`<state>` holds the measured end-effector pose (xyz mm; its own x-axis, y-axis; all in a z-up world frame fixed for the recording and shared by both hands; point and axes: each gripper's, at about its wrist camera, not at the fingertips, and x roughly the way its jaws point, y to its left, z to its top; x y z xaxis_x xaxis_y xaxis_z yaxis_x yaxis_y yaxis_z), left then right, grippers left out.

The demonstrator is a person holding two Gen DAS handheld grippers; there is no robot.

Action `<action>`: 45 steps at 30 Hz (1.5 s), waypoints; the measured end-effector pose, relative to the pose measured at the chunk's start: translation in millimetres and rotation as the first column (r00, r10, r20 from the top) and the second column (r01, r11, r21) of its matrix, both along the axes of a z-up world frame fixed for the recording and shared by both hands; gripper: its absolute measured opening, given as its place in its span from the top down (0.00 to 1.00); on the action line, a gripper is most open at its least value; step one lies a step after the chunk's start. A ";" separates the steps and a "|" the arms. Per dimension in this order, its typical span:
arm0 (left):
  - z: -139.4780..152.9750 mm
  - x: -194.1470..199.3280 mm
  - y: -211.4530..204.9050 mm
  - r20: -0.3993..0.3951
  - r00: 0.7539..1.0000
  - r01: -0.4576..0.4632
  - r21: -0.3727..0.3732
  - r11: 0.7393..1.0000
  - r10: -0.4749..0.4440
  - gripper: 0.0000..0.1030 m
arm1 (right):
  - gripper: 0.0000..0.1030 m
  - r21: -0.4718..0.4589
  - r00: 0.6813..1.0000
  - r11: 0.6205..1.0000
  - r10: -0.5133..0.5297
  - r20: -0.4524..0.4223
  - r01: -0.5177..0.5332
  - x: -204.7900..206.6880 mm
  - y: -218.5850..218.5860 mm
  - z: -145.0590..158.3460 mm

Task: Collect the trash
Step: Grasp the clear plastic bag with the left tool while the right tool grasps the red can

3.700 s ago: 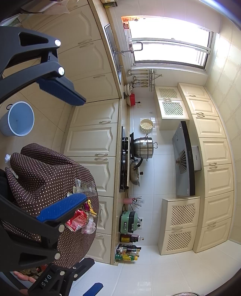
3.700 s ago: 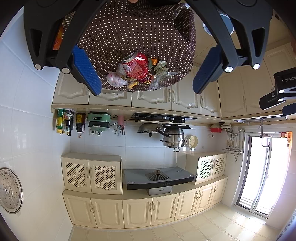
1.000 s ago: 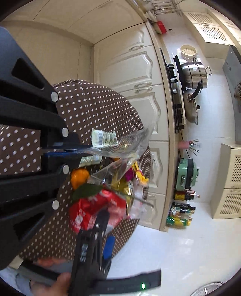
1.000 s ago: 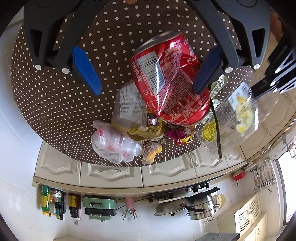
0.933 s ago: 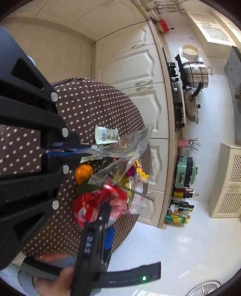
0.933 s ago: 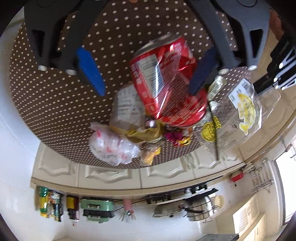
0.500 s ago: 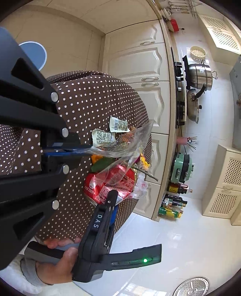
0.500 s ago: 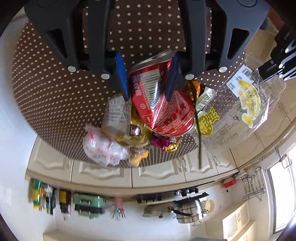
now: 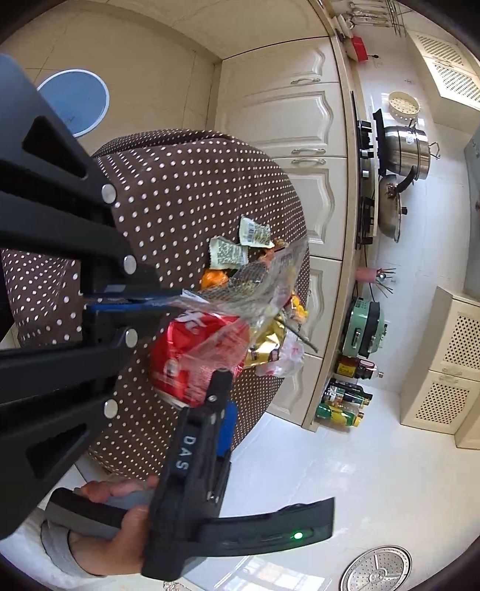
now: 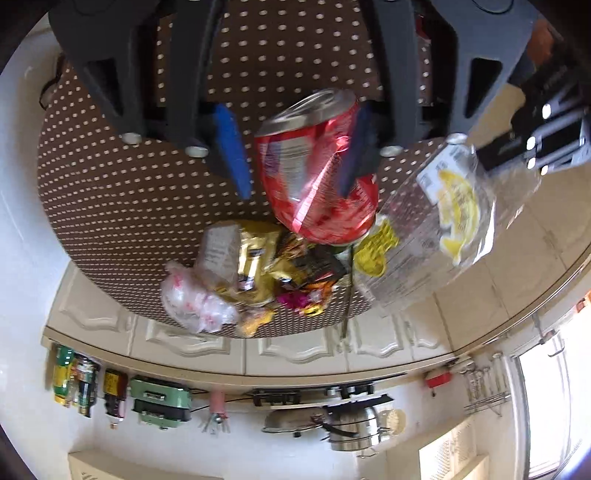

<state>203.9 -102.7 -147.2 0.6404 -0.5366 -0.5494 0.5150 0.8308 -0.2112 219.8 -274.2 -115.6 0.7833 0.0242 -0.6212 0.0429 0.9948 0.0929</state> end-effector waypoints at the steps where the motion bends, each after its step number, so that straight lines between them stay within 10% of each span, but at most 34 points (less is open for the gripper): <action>1: -1.1 -1.5 -1.4 -0.003 1.000 0.007 -0.003 1.000 -0.007 0.98 | 0.41 0.010 1.000 1.000 0.006 -0.004 -0.006 1.8 -1.8 -0.3; 10: -2.2 -7.4 0.1 0.002 1.000 -0.027 0.000 1.000 0.027 0.99 | 0.32 0.039 0.998 0.998 0.041 -0.045 -0.039 13.4 -14.7 -0.5; 19: 5.5 -23.3 12.5 0.040 0.996 -0.078 0.006 0.997 0.077 0.98 | 0.32 -0.320 0.992 0.939 0.112 -0.061 -0.126 -6.9 78.8 -9.2; 26: -2.8 -21.6 28.9 0.015 0.995 -0.098 0.003 0.995 0.098 0.99 | 0.36 -0.582 0.995 0.812 -0.019 -0.096 -0.041 18.0 98.0 -47.6; 29: -4.8 -16.4 29.5 0.011 0.995 -0.098 -0.004 0.995 0.098 0.99 | 0.56 -0.592 0.996 0.806 -0.049 -0.075 -0.005 23.8 87.5 -51.5; 39: 1.0 -5.4 27.9 0.025 0.995 -0.100 -0.043 0.994 0.101 0.99 | 0.63 -0.280 0.991 0.958 -0.028 0.128 0.063 -5.6 45.0 6.6; 45: 12.5 -10.3 40.2 0.060 0.994 -0.090 -0.080 0.993 0.095 0.99 | 0.82 -0.195 0.987 0.981 0.022 0.160 0.009 -13.3 56.2 26.9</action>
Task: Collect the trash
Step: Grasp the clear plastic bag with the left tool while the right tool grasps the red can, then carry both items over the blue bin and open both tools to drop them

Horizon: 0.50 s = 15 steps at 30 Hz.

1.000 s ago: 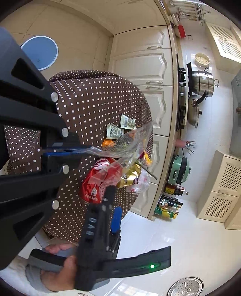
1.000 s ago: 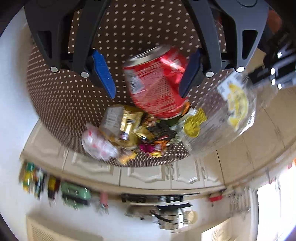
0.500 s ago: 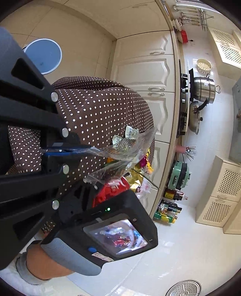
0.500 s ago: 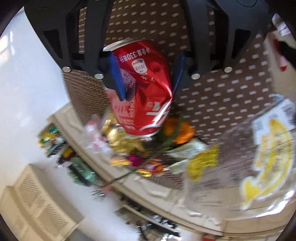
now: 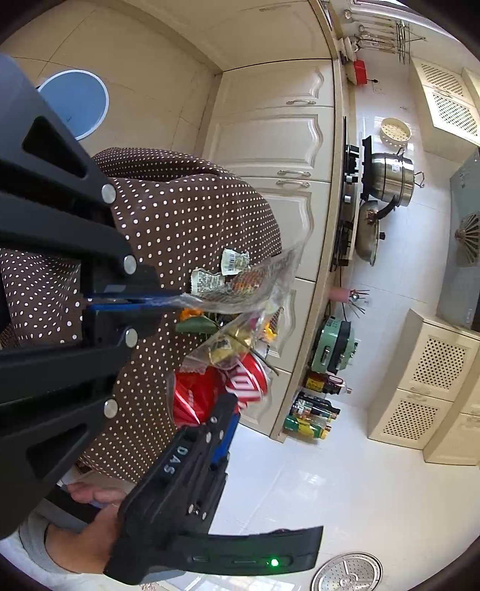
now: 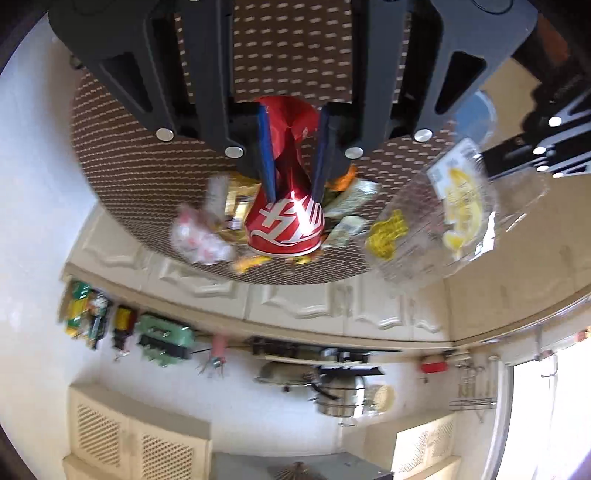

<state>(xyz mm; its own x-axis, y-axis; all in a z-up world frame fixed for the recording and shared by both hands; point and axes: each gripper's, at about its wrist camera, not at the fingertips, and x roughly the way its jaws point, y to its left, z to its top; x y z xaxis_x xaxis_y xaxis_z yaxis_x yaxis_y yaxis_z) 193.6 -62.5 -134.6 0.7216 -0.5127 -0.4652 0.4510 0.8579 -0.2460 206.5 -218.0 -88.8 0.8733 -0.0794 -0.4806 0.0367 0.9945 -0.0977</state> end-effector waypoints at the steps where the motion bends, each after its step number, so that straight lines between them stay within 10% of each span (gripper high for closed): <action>1: 0.8 0.9 2.3 -0.002 1.000 -0.003 -0.004 1.000 0.003 0.99 | 0.82 -0.009 1.000 1.000 -0.003 -0.005 0.003 2.8 2.7 -2.0; 15: -2.6 4.0 19.0 -0.004 1.000 -0.009 -0.020 1.000 0.009 0.99 | 0.83 0.137 0.997 0.990 -0.025 -0.072 0.035 5.9 -9.3 -16.1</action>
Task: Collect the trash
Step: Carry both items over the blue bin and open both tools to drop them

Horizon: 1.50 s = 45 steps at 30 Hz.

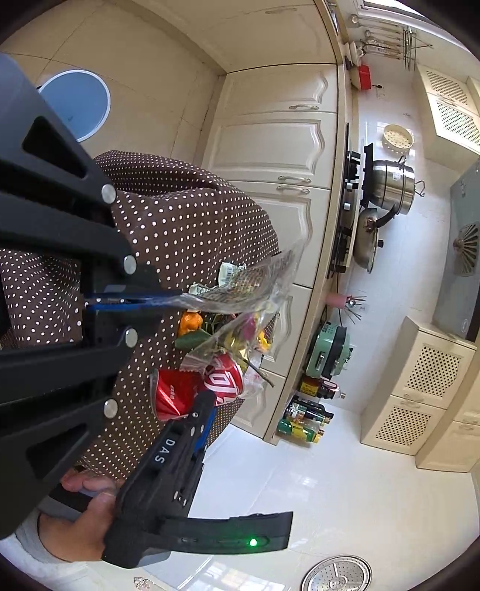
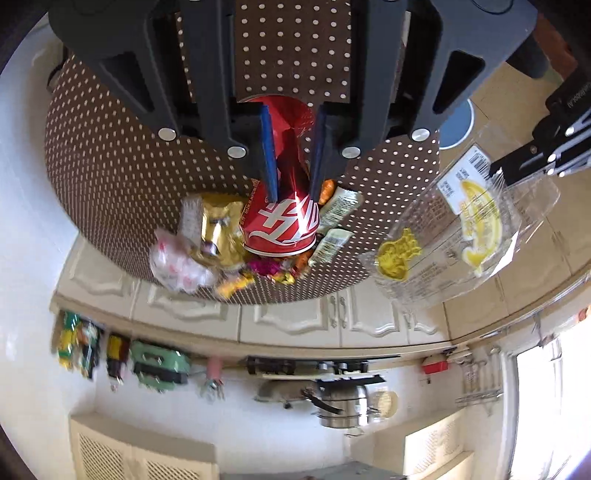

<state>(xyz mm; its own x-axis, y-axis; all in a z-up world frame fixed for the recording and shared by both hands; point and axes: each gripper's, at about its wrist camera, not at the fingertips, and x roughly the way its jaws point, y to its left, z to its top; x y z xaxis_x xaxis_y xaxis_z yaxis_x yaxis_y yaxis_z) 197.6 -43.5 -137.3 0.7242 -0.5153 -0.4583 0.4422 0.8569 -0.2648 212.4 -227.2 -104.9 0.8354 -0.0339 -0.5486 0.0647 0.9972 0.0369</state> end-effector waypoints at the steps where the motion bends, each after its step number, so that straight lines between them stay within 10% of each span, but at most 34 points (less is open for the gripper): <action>1: -1.0 0.0 -2.7 -0.002 1.000 0.007 0.002 1.000 -0.007 0.99 | 0.83 0.021 1.000 1.000 -0.016 -0.001 0.016 -0.1 -4.8 1.6; 13: -2.1 2.9 -35.9 0.001 0.997 0.076 0.037 0.996 -0.076 0.99 | 0.81 0.131 0.993 0.985 -0.102 -0.061 0.109 -10.3 -57.5 -16.1; 19: 4.2 4.0 -38.3 0.018 0.998 0.064 0.031 0.997 -0.065 0.99 | 0.83 0.164 0.995 0.984 -0.079 0.055 0.069 -30.4 -56.5 -4.9; 31: 20.8 0.3 71.9 0.051 0.990 -0.133 -0.027 0.991 0.134 0.99 | 0.83 0.099 0.950 0.950 0.282 0.137 -0.296 -8.9 88.3 24.8; 39: -52.5 27.3 200.0 -0.124 0.920 -0.362 0.091 0.928 0.371 0.99 | 0.82 0.132 0.855 0.849 0.518 -0.013 -0.512 65.3 221.8 -41.2; 45: -160.9 75.1 264.6 -0.379 0.808 -0.418 0.170 0.892 0.451 0.99 | 0.82 0.221 0.779 0.804 0.592 -0.207 -0.552 133.4 302.8 -148.2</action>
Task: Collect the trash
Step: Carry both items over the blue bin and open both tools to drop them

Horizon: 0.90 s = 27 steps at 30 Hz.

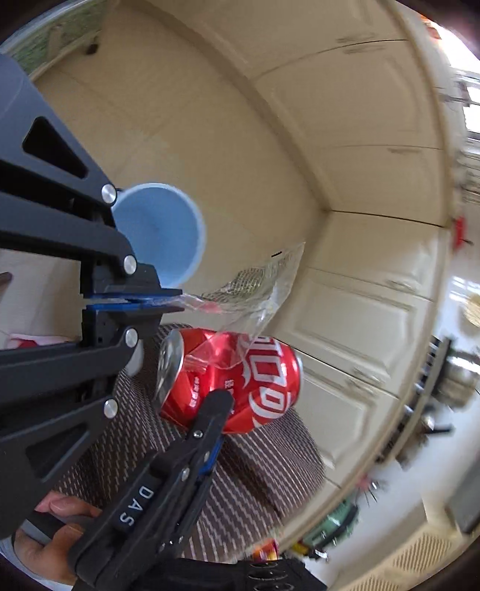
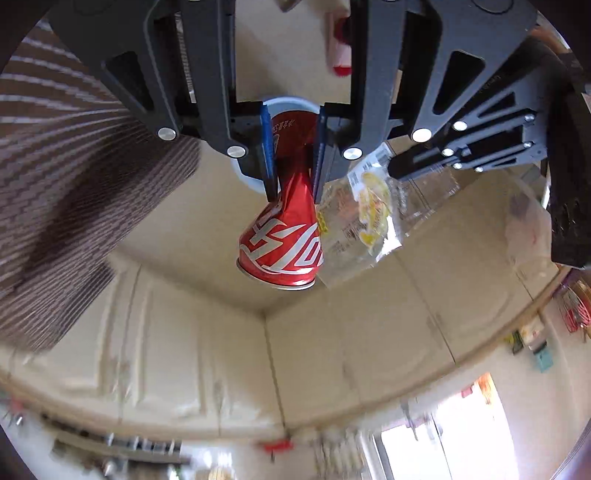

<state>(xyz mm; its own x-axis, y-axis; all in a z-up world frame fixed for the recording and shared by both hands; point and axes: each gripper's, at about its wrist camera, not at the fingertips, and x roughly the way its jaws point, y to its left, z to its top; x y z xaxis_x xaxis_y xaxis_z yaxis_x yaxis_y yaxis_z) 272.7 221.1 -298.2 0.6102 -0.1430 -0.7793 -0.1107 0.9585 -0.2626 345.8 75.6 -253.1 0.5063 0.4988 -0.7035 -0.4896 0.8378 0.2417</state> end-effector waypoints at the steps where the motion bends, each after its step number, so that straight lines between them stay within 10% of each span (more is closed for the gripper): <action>1: -18.8 8.8 6.2 -0.050 0.999 -0.004 -0.013 1.000 0.004 0.99 | 0.82 -0.003 0.999 1.000 0.004 -0.033 -0.004 8.3 6.8 -16.1; 13: -186.9 111.6 42.6 -0.413 0.910 -0.015 -0.115 0.993 -0.034 0.90 | 0.82 -0.098 0.936 0.995 -0.060 -0.348 0.027 92.3 47.2 -193.5; 20: -214.8 116.0 59.2 -0.470 0.882 -0.118 -0.134 0.984 0.041 0.47 | 0.82 -0.122 0.906 0.992 -0.091 -0.414 0.044 106.2 54.8 -234.8; 27: -231.8 113.4 72.7 -0.520 0.845 -0.196 -0.080 0.977 0.127 0.42 | 0.82 -0.109 0.884 0.993 -0.081 -0.461 0.035 108.4 73.1 -259.6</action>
<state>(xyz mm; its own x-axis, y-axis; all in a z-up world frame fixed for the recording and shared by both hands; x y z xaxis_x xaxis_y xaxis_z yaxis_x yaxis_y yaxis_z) 386.1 293.8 -529.9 0.1557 -0.1941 -0.9685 -0.4118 0.8785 -0.2423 454.2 148.7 -512.7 0.1359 0.3978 -0.9073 -0.2907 0.8915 0.3473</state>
